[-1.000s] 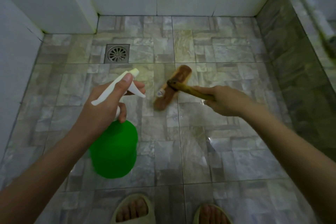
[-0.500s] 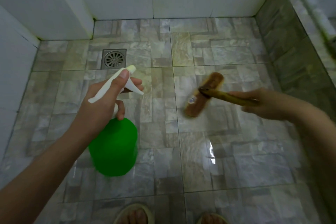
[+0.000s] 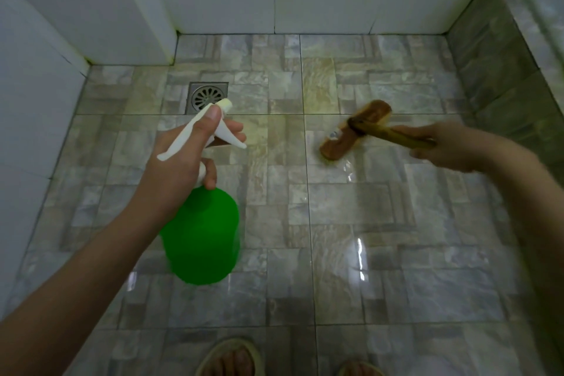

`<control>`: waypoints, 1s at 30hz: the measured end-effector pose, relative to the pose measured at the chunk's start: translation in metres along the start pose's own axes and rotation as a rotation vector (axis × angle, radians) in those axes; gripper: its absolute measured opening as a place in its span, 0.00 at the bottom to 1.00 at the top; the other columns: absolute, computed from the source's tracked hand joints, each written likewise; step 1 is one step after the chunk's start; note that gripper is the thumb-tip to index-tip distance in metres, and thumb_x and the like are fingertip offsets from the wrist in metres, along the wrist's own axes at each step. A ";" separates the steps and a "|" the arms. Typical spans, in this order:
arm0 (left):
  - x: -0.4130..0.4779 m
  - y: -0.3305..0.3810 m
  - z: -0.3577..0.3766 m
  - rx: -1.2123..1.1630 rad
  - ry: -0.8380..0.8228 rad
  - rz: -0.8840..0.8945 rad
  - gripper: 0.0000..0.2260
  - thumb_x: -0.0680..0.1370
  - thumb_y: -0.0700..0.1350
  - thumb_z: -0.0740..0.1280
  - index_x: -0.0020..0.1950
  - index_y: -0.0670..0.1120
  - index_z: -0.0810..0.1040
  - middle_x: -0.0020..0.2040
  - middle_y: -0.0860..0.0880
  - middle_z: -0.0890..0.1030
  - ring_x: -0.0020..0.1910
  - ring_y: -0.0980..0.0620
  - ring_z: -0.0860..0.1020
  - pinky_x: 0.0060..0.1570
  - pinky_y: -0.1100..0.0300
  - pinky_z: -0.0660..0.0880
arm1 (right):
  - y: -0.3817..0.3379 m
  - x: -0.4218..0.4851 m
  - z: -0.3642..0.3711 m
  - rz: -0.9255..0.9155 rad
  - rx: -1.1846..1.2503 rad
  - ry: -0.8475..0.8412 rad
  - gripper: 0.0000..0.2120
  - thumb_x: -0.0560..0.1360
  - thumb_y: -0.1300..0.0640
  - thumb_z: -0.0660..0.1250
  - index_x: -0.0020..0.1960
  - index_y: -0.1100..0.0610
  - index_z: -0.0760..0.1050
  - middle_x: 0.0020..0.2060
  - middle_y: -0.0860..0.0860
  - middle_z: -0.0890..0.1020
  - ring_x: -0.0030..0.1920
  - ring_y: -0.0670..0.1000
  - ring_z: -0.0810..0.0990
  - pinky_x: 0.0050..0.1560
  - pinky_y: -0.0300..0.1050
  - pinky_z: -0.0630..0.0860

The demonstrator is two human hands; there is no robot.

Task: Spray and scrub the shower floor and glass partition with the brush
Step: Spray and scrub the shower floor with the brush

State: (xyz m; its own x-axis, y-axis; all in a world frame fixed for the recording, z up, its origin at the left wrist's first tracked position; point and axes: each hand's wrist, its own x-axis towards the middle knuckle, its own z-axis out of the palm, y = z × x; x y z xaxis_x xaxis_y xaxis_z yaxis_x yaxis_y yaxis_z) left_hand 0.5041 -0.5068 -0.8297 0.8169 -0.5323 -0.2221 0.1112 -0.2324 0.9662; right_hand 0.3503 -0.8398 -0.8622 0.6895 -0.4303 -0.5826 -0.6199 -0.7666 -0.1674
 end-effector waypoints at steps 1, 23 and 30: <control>-0.001 0.000 0.000 0.001 0.000 -0.003 0.12 0.79 0.61 0.60 0.55 0.59 0.79 0.55 0.49 0.85 0.25 0.61 0.77 0.23 0.66 0.69 | -0.014 0.014 0.001 -0.032 0.004 0.027 0.27 0.80 0.55 0.62 0.73 0.36 0.59 0.56 0.53 0.77 0.46 0.53 0.77 0.48 0.44 0.69; -0.021 -0.010 -0.054 -0.015 0.135 -0.055 0.15 0.79 0.61 0.60 0.46 0.59 0.85 0.53 0.49 0.87 0.23 0.58 0.74 0.22 0.63 0.69 | -0.077 -0.001 -0.005 -0.126 -0.114 -0.223 0.25 0.79 0.51 0.62 0.68 0.28 0.60 0.49 0.49 0.78 0.44 0.52 0.78 0.47 0.47 0.75; -0.030 -0.016 -0.064 -0.003 0.170 -0.059 0.16 0.79 0.62 0.61 0.40 0.63 0.86 0.53 0.50 0.87 0.21 0.57 0.72 0.22 0.61 0.70 | -0.156 0.045 0.047 -0.381 -0.134 0.013 0.27 0.81 0.53 0.58 0.76 0.38 0.54 0.56 0.55 0.79 0.51 0.56 0.78 0.51 0.50 0.75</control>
State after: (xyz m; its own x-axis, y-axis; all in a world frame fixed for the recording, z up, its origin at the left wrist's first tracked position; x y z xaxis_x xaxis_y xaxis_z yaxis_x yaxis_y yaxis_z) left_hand 0.5138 -0.4346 -0.8298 0.8927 -0.3729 -0.2531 0.1629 -0.2566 0.9527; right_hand 0.4606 -0.7171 -0.9000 0.8656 -0.1087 -0.4887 -0.2651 -0.9276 -0.2633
